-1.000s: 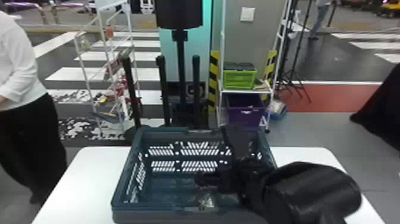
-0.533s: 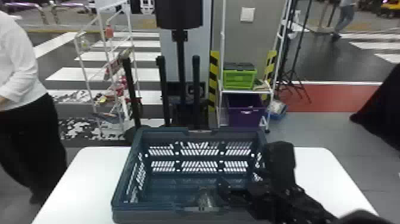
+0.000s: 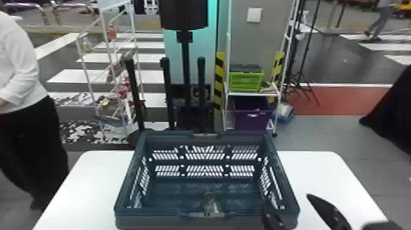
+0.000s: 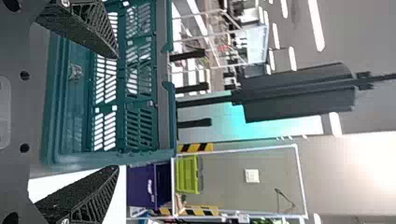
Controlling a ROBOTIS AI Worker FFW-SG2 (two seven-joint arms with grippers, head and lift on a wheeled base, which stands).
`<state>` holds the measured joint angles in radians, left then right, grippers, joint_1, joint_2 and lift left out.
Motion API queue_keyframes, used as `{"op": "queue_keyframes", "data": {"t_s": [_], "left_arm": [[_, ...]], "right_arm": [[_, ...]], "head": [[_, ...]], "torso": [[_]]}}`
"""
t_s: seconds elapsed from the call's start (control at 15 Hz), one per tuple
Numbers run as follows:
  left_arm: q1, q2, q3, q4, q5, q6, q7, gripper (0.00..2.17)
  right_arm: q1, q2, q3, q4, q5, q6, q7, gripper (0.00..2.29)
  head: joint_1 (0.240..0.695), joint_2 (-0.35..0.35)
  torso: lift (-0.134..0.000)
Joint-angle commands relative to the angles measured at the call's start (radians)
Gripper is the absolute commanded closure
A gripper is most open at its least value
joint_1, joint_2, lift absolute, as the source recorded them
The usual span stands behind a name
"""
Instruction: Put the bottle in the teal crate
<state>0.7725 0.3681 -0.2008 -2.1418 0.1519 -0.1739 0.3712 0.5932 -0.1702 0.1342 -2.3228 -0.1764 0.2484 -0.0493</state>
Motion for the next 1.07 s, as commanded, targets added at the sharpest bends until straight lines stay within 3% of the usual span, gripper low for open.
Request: {"op": "queue_keyframes", "data": {"t_s": [0.0, 0.33, 1.0], "left_arm": [[-0.004, 0.000, 0.000, -0.004, 0.000, 0.008, 0.000, 0.12], [-0.002, -0.002, -0.005, -0.006, -0.002, 0.008, 0.000, 0.12], [0.001, -0.003, -0.006, -0.009, -0.005, 0.008, 0.002, 0.12]], "right_arm": [[0.094, 0.001, -0.025, 0.037, 0.000, -0.154, 0.009, 0.04], [0.204, 0.011, -0.033, 0.102, 0.005, -0.356, 0.016, 0.04], [0.286, 0.017, -0.034, 0.175, 0.034, -0.544, 0.016, 0.04]], "head": [[0.499, 0.000], [0.499, 0.000], [0.499, 0.000]], "torso": [[0.000], [0.000], [0.000]]}}
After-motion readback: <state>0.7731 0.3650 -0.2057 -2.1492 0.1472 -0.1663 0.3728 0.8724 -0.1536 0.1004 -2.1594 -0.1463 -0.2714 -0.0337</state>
